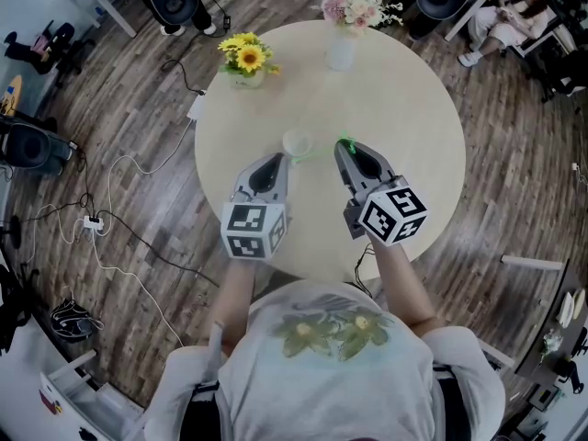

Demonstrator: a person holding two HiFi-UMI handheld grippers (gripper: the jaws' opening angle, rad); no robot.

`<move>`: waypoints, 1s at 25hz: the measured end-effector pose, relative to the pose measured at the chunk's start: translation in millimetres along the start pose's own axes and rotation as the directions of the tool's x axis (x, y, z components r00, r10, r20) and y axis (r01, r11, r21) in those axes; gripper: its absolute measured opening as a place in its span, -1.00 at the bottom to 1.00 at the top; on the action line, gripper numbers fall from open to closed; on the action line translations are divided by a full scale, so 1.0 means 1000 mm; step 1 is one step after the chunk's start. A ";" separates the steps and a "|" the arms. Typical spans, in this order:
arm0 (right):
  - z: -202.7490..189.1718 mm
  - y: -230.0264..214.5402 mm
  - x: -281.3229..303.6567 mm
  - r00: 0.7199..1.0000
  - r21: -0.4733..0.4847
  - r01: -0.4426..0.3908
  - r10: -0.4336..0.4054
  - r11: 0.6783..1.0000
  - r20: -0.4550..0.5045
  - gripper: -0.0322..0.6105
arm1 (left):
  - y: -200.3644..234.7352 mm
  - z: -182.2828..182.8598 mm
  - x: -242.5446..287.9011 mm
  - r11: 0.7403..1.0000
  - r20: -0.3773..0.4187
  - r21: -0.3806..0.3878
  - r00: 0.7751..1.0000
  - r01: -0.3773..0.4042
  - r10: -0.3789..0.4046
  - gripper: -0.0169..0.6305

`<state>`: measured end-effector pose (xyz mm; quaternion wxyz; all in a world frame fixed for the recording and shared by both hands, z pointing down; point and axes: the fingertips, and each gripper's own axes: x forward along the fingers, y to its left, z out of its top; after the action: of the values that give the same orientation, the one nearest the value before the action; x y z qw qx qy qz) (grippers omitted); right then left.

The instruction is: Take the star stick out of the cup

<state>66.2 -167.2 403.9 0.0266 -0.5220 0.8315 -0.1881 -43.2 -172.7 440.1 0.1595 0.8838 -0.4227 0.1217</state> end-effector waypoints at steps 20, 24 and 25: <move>-0.008 0.017 -0.002 0.999 -0.080 -0.003 -0.001 0.997 -0.049 -0.81 | -0.014 0.003 -0.001 0.999 0.008 0.035 1.000 0.007 -0.007 -0.94; -0.007 0.016 -0.004 0.999 -0.082 0.002 -0.006 0.997 -0.050 -0.81 | -0.017 0.005 -0.001 0.999 0.011 0.038 1.000 0.010 -0.011 -0.94; -0.007 0.016 -0.004 0.999 -0.082 0.002 -0.006 0.997 -0.050 -0.81 | -0.017 0.005 -0.001 0.999 0.010 0.038 1.000 0.011 -0.012 -0.94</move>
<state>52.4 -155.4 404.5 -0.0160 -0.5196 0.8378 -0.1669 -29.9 -163.9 431.9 0.1410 0.8897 -0.4160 0.1242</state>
